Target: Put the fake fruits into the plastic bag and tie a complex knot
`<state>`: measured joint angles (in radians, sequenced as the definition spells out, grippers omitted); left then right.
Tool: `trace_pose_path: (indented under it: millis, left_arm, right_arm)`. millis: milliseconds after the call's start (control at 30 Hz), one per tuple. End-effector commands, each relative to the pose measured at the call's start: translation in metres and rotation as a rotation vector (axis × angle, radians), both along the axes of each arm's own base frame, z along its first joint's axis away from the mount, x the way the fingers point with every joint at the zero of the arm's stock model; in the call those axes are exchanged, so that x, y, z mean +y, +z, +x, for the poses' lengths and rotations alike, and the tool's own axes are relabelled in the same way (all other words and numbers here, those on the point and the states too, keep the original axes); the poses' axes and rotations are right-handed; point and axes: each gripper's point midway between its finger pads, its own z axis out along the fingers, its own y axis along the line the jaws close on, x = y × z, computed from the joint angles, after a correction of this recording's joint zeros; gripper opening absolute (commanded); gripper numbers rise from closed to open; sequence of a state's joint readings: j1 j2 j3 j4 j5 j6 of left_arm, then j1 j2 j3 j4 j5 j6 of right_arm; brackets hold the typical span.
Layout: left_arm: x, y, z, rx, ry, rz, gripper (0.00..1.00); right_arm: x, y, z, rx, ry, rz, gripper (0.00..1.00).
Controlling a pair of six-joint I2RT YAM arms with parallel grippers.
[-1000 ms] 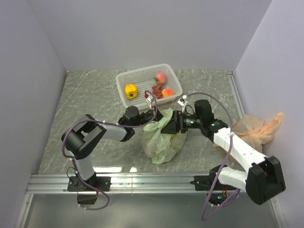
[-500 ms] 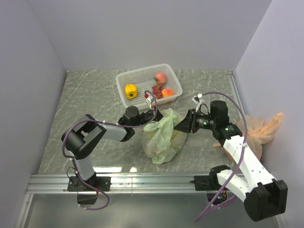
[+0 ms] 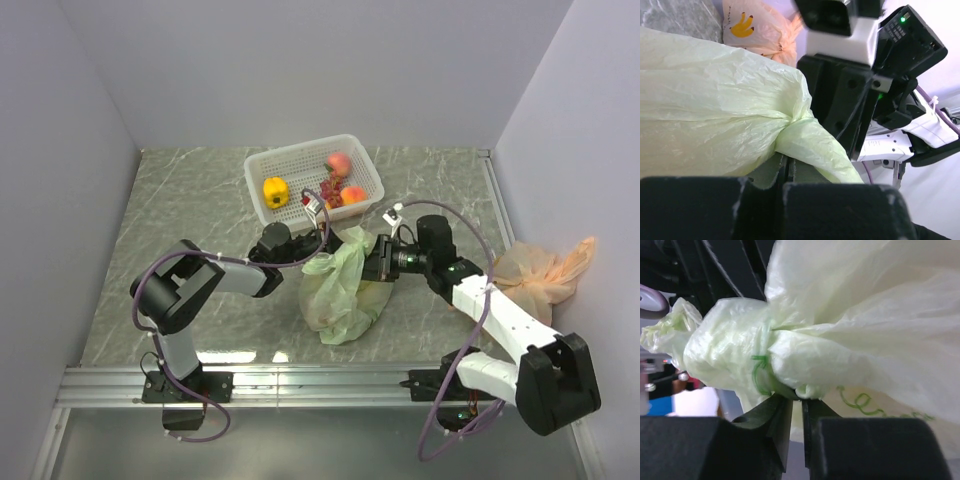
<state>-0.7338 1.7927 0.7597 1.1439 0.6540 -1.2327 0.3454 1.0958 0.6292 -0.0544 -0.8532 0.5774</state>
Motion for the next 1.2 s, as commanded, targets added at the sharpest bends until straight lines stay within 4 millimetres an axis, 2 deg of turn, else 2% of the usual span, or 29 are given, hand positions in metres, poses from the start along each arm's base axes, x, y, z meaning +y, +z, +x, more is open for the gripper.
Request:
trace_pose_path:
  millis: [0, 100, 167, 233, 300, 333, 400, 433, 533, 633, 700, 867, 967, 1167]
  left_arm:
    - [-0.011, 0.031, -0.009, -0.081, -0.039, -0.089, 0.00]
    - [-0.014, 0.029, -0.012, -0.078, -0.048, -0.088, 0.00]
    - [-0.015, 0.027, -0.013, -0.075, -0.053, -0.088, 0.00]
    - [-0.015, 0.028, -0.015, -0.073, -0.057, -0.091, 0.00]
    - [-0.013, 0.025, -0.015, -0.066, -0.056, -0.086, 0.00]
    - [-0.013, 0.026, -0.016, -0.067, -0.058, -0.088, 0.00]
    - [-0.011, 0.027, -0.017, -0.071, -0.058, -0.086, 0.00]
    - [-0.011, 0.027, -0.016, -0.073, -0.060, -0.085, 0.00]
    - [-0.010, 0.027, -0.017, -0.071, -0.063, -0.084, 0.00]
    - [-0.010, 0.028, -0.017, -0.071, -0.074, -0.084, 0.00]
    - [-0.011, 0.028, -0.020, -0.078, -0.094, -0.082, 0.00]
    - [-0.012, 0.030, -0.029, -0.113, -0.157, -0.080, 0.00]
    - [-0.014, 0.025, -0.031, -0.119, -0.179, -0.047, 0.00]
    - [-0.014, 0.036, -0.037, -0.165, -0.196, -0.105, 0.00]
  right_arm:
    - [0.023, 0.021, -0.006, -0.026, 0.070, 0.103, 0.15]
    - [0.035, 0.033, -0.018, -0.031, 0.134, 0.171, 0.02]
    - [0.040, 0.039, -0.025, -0.060, 0.179, 0.174, 0.00]
    - [0.034, 0.035, -0.025, -0.037, 0.176, 0.125, 0.02]
    - [0.021, 0.032, -0.017, -0.109, 0.160, 0.058, 0.16]
    - [0.013, 0.028, -0.019, -0.124, 0.171, 0.010, 0.26]
    - [-0.005, 0.026, -0.010, -0.144, 0.125, -0.040, 0.37]
    - [-0.015, 0.024, -0.013, -0.154, 0.119, -0.077, 0.46]
    - [-0.036, 0.025, -0.012, -0.158, 0.077, -0.134, 0.52]
    - [-0.042, 0.032, -0.012, -0.155, 0.047, -0.123, 0.52]
    - [-0.041, 0.036, -0.008, -0.156, 0.026, -0.099, 0.52]
    - [-0.031, 0.037, 0.015, -0.102, -0.039, -0.026, 0.75]
    - [-0.023, 0.041, 0.025, -0.080, -0.042, 0.009, 0.77]
    - [0.000, 0.037, 0.015, -0.050, -0.001, 0.042, 0.78]
